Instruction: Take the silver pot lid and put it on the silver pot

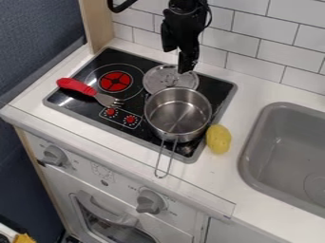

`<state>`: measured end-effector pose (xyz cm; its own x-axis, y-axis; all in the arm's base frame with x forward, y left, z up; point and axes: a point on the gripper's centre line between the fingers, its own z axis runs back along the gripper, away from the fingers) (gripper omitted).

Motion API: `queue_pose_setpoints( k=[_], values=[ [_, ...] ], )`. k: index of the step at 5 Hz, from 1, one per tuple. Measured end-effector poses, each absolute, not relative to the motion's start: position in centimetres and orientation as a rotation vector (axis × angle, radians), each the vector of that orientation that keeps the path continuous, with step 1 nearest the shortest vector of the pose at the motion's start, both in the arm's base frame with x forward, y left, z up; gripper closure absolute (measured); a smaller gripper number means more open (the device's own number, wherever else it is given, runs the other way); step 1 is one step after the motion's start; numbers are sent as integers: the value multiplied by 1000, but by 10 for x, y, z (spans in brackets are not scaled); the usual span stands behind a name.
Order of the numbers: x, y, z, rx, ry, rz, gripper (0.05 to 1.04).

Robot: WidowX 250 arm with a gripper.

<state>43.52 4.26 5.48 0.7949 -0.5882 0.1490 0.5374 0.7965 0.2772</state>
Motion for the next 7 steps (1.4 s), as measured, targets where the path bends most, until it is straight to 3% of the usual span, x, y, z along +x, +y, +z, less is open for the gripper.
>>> queue_pose_setpoints(
  k=[1,3,5,7],
  values=[
    [431,42,34,205,-187,-614,82],
    [421,52,21,115,-144,-626,82],
    [418,62,21,125,-108,-599,118],
    [420,66,19,150,-90,-594,685]
  ],
)
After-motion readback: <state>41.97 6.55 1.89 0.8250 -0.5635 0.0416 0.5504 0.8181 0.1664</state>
